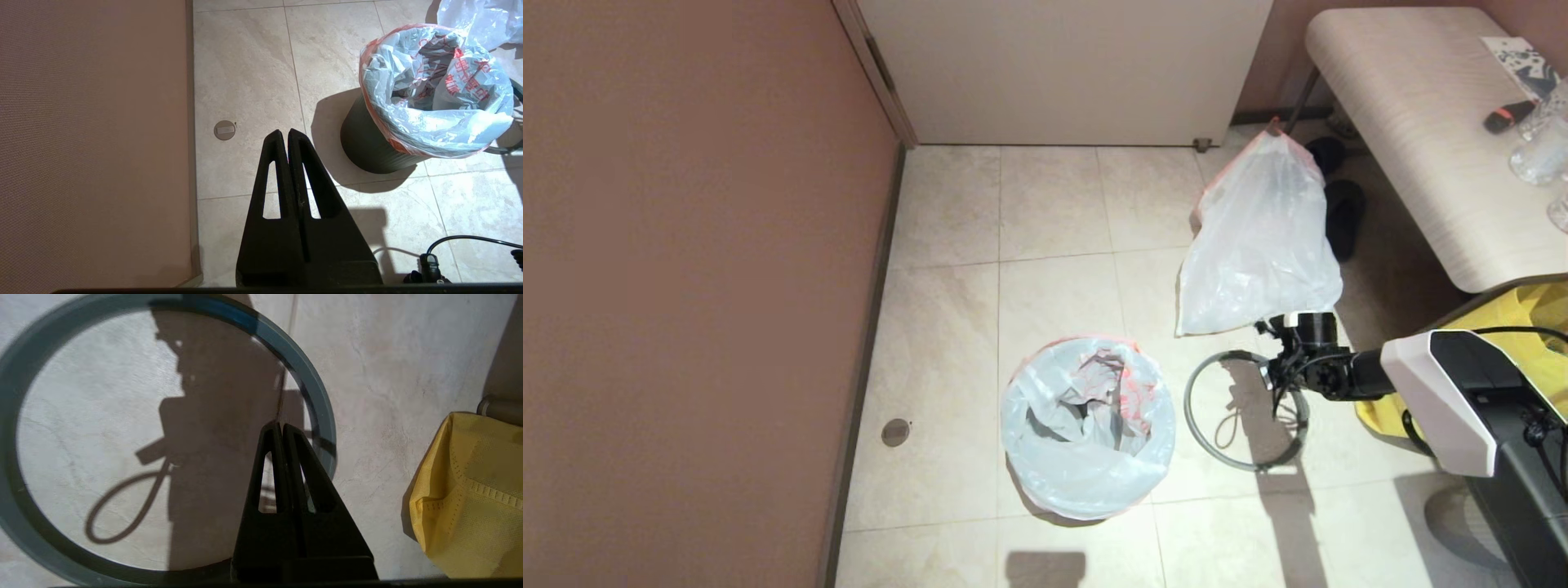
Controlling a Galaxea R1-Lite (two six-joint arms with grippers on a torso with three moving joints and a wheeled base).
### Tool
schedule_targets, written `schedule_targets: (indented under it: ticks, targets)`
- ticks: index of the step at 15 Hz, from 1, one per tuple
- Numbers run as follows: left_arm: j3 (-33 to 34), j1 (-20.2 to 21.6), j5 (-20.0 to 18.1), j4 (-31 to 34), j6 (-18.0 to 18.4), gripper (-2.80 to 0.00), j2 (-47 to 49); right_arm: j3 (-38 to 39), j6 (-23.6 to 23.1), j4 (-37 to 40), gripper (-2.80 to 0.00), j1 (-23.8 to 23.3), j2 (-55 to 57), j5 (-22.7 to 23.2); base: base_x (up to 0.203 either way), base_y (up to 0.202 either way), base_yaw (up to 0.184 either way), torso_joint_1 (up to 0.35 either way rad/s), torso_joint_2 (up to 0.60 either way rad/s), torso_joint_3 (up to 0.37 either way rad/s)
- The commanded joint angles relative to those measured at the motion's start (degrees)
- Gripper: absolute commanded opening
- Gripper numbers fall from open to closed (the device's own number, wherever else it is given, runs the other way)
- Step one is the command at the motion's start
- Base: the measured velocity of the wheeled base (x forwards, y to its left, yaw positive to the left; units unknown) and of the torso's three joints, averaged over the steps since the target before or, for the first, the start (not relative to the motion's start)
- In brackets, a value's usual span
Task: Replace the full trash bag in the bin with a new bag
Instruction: Place the trash can ring on the trash can
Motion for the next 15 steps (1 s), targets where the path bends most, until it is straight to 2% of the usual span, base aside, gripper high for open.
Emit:
schedule_targets:
  ticks: [1,5,9,15]
  targets:
    - [0.00,0.02,-0.01,0.00,-0.02,-2.80,0.07,-0.30,-0.74,-0.15,-2.80,-1.70,2.28,-0.55,0.000,0.000,0.000,0.000,0.00,0.000]
    - [0.00,0.02,-0.01,0.00,-0.03,-2.80,0.11,-0.25,-1.21,0.19,-2.80,-4.60,3.24,2.67,0.000,0.000,0.000,0.000,0.00,0.000]
    - [0.00,0.02,-0.01,0.00,-0.11,-2.80,0.08,-0.25,-3.06,4.19,-2.80,-7.74,3.34,3.18,0.000,0.000,0.000,0.000,0.00,0.000]
    - [0.00,0.02,-0.01,0.04,-0.04,-2.80,0.07,-0.25,-5.73,4.78,-2.80,-8.45,4.82,4.55,0.000,0.000,0.000,0.000,0.00,0.000]
